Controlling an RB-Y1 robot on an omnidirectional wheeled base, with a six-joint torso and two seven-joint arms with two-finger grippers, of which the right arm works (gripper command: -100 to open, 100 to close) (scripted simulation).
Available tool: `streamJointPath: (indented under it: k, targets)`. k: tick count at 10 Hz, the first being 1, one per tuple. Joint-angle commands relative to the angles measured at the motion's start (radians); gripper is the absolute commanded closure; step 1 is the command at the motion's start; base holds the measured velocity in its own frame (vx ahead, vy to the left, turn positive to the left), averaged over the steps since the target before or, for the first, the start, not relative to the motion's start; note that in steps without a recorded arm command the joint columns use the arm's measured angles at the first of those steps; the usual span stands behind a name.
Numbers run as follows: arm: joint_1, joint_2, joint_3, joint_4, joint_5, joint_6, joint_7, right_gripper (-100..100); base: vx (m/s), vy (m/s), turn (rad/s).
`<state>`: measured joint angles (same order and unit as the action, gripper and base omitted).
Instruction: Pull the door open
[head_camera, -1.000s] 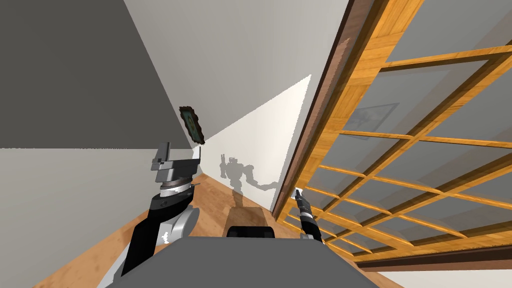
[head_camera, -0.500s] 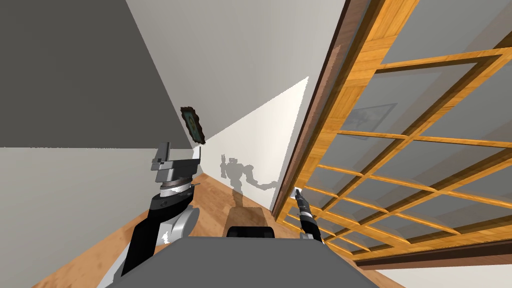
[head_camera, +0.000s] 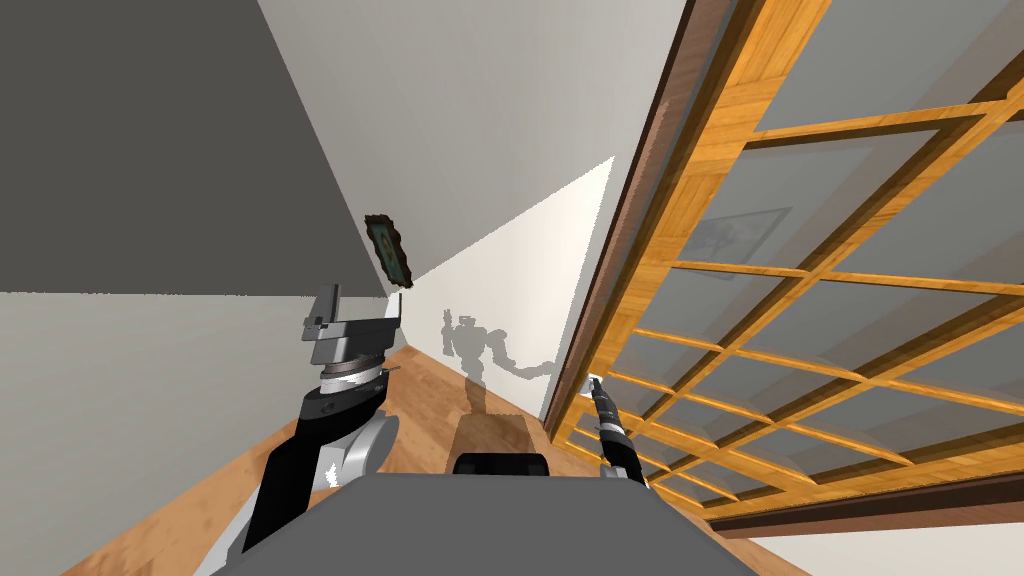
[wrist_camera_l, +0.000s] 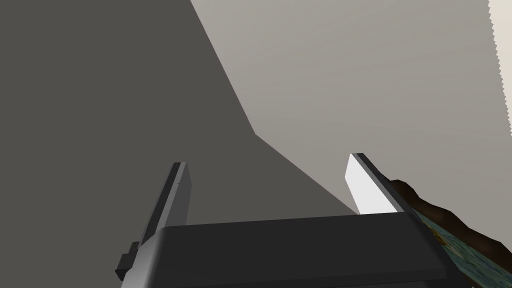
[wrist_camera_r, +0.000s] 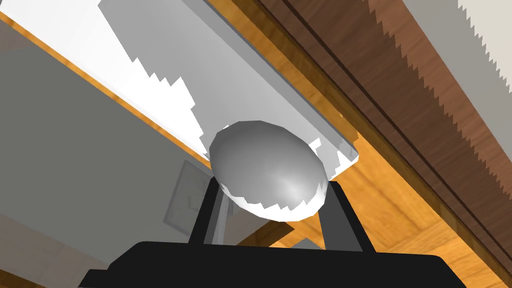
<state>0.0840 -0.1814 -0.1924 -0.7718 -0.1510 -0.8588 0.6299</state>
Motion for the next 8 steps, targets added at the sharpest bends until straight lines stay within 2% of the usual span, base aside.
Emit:
streamJointPath:
  k: [1,3,7,8]
  targets:
    - [0.0,0.01,0.022,-0.003,-0.007,0.011,-0.05,100,-0.031,0.002,0.012]
    - [0.0,0.01,0.022,-0.003,-0.007,0.011,-0.066,100,-0.014,-0.004,-0.001]
    - [-0.006,0.001,0.042,0.005,-0.029,0.007,-0.18,100,-0.023,-0.007,0.009]
    - [-0.006,0.001,0.042,0.005,-0.029,0.007,-0.185,100,-0.014,0.005,0.021]
